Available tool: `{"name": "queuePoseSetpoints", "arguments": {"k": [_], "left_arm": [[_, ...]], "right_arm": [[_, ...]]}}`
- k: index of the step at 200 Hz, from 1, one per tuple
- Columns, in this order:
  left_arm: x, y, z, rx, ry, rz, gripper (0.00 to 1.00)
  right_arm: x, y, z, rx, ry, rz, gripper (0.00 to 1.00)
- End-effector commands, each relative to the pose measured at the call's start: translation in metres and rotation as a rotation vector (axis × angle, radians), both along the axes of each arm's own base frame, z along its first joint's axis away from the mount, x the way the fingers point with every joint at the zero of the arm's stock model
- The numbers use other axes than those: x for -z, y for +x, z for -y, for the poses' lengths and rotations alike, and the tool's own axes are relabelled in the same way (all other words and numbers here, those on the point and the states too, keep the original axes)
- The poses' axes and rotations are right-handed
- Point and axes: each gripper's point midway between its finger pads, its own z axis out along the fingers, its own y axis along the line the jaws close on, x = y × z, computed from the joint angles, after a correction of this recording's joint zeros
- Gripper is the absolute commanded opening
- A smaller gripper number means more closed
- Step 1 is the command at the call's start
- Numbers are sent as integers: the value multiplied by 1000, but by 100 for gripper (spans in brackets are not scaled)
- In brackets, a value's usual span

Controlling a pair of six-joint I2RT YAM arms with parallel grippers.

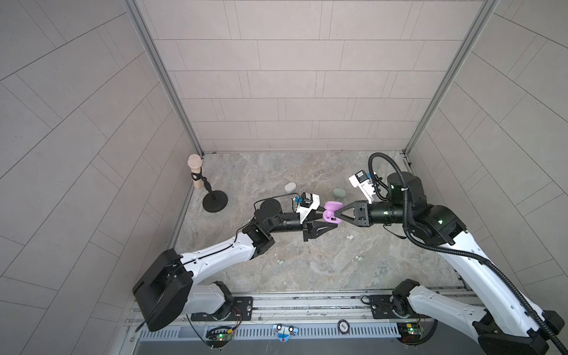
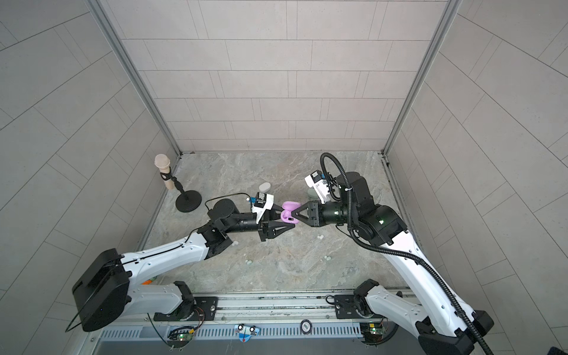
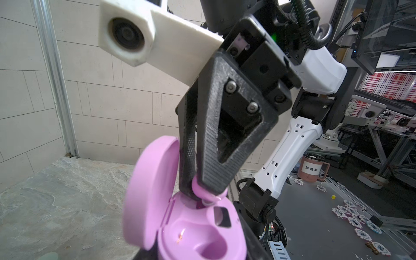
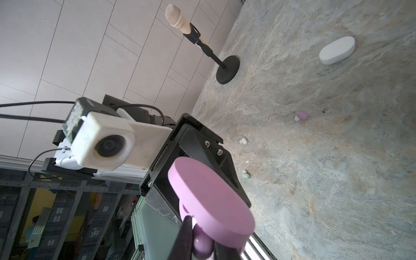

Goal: Insert wireless bluetooth earbuds into charging case
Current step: Insert the wireless bluetooth earbud into the charging case.

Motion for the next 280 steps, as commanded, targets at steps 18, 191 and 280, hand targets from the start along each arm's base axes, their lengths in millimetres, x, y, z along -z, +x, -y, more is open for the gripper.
{"name": "queuePoseSetpoints", "arguments": {"k": [18,191,280], "left_arm": [[-29,-8,-2,23,-56,58,19],[-6,11,-17,-62,-19,15,19],[5,42,-79,-297,43,-3,18]], "right_arm": [[1,-1,3,8,-30,30,19],[-31,-16,8,8,-78,88,62],[19,5,18,105,-229,58,68]]}}
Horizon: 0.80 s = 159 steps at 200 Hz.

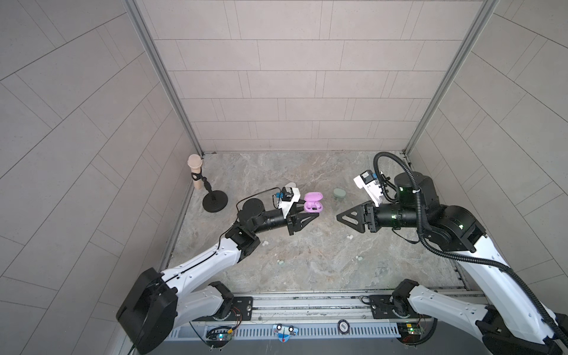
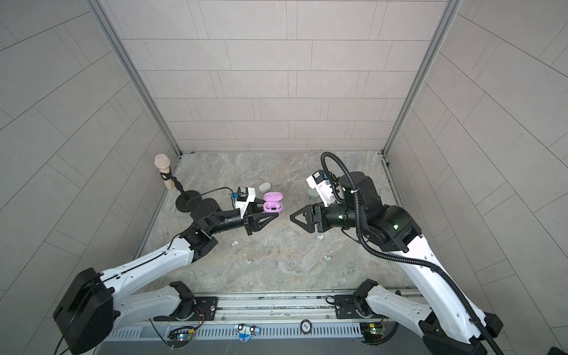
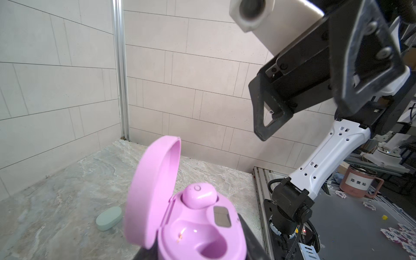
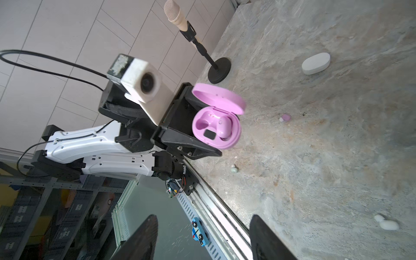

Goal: Insert wireless bluetooth earbuds into charging case
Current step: Insert the wireless bluetooth earbud into the charging case, then move the wireless bluetooth earbud to the center of the table.

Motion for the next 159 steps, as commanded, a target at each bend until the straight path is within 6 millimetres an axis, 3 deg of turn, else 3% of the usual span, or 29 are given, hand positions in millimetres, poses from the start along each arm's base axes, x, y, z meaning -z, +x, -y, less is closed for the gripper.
{"name": "queuePoseSetpoints", "arguments": {"k": [1,62,109,159], "left_arm": [[0,3,-18,-63,22,15,18],[6,26,-72,-256,50,1,18],[9,37,-102,-369,43,-6,19],[11,35,-110,-399,36,-15,19]], "right_arm": [[34,21,6,80,-106,-6,68],[147,95,-4,289,-358,-110,68],[217,134,-57,253,-501,-151,67],[261,193,-106,182,-609,-114,55]]}}
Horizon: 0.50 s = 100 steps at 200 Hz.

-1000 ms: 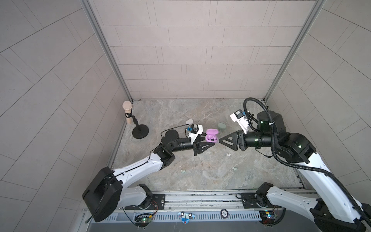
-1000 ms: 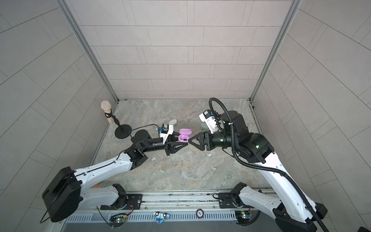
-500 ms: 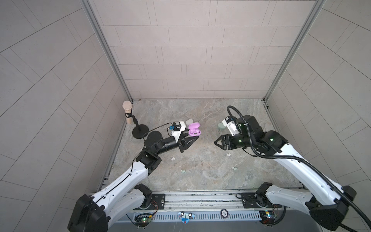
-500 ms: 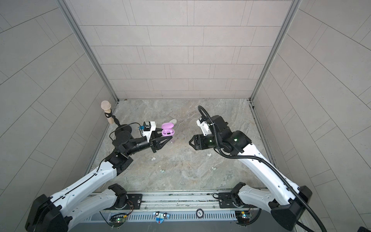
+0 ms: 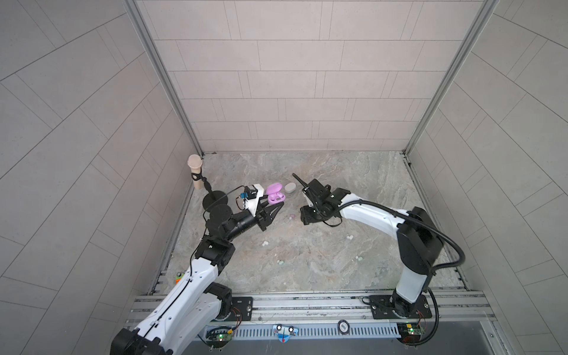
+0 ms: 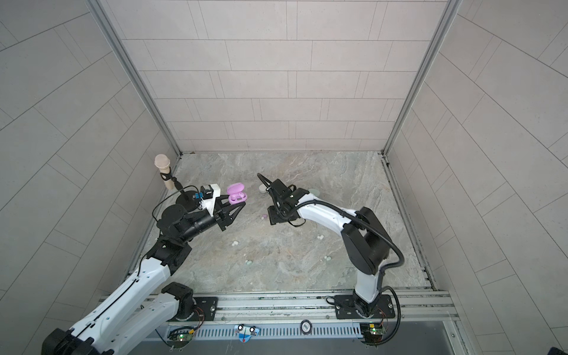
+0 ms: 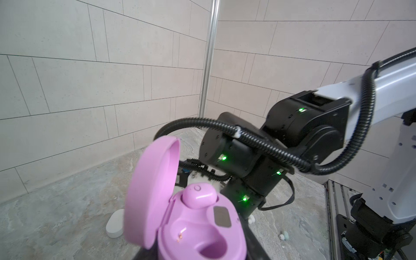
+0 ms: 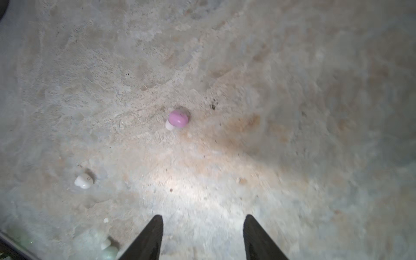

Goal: Insert wireless bluetooth earbuds into charging case
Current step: Move the wireless bluetooth earbud to the center of the table.

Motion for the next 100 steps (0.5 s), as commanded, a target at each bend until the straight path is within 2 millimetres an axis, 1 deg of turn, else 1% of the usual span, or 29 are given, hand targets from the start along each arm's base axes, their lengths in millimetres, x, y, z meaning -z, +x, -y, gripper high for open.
{"name": "queuePoseSetpoints", "arguments": {"k": [1,21,40,62,100], "left_arm": [[-2,-3,-4,-10,-10,12,19],[-2,-7,-5,-11,-10,10,19],[-3,-9,-6,-14,-12,11,19],[-3,-12,-7,-13,-15,10,19],[-1,-14,-7,-9,-17,6,19]], "right_arm": [[0,31,-19,-34,-27,68,55],[11,43,-36,-87,-73,58,52],[24,48,-47,-126,-110,27,49],[37,48,-53,-162,-141,-5,42],[53,42,-54,-200,-176,-50,32]]}}
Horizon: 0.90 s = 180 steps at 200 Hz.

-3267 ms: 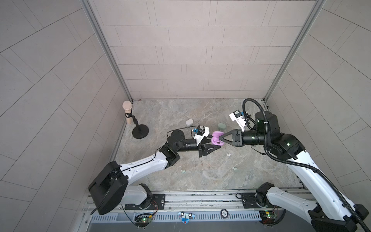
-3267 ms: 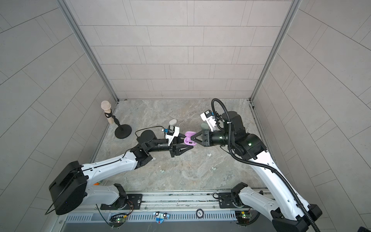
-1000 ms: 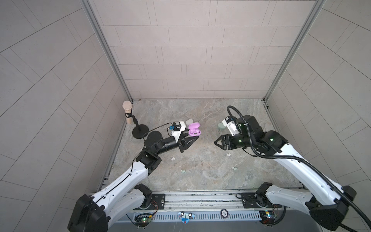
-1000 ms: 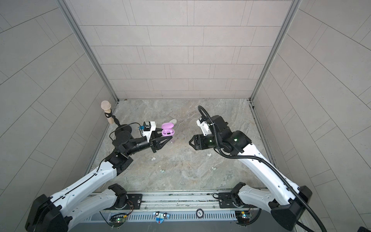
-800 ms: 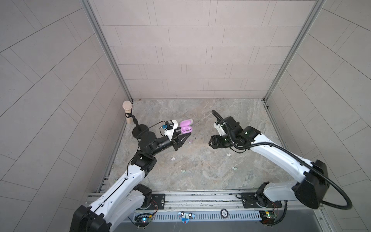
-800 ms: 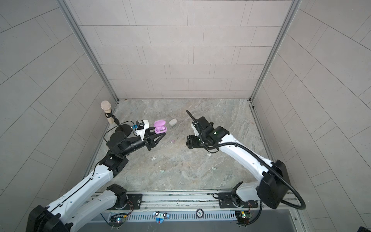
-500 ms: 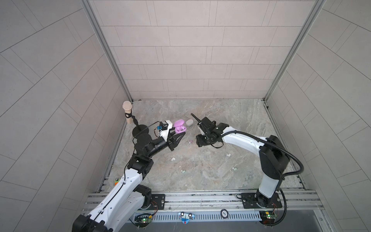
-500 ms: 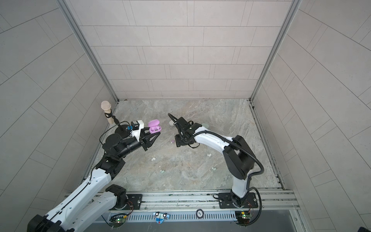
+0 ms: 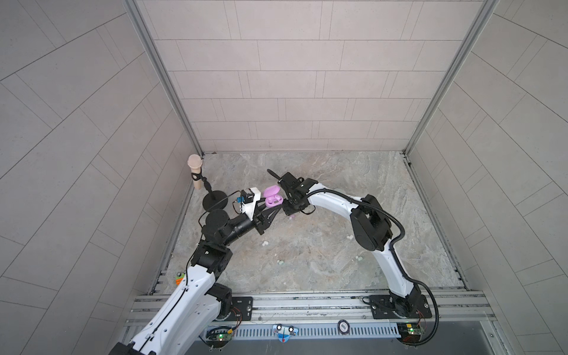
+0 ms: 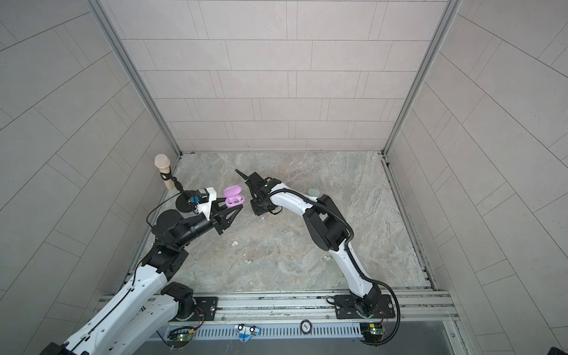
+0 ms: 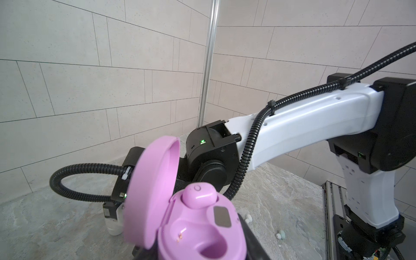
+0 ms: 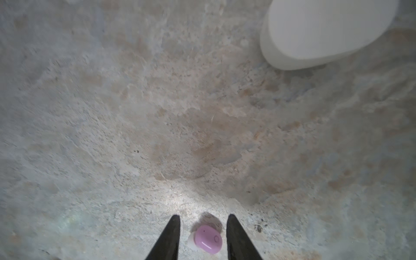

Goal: Insert wireless bluetooth earbuds into charging case
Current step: Move the wireless bluetooth earbud to the center of the table.

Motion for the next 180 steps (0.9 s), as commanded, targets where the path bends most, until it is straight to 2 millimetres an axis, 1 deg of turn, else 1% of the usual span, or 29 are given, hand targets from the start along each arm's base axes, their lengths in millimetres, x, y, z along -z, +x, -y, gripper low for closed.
{"name": "queuePoseSetpoints", "arguments": {"k": [1,27,49,89,104,150,180], "left_arm": [[4,-2,-2,-2,-5,-9,19],[3,-2,-1,3,-7,-6,19],[2,-2,-1,5,-9,-7,19],[3,-3,-1,8,-9,-9,19],[2,-3,-1,8,-10,-5,19],[0,-4,-1,11,-14,-2,20],[0,-4,0,13,-16,-4,20]], "right_arm": [[9,-13,7,-43,-68,-47,32],[17,-16,9,-52,-88,-63,29],[19,-20,10,-66,-99,-71,27],[23,-33,13,-96,-114,-101,25],[24,-39,17,-106,-127,-113,25],[19,-56,32,-135,-141,-129,24],[23,-69,43,-144,-159,-157,24]]}}
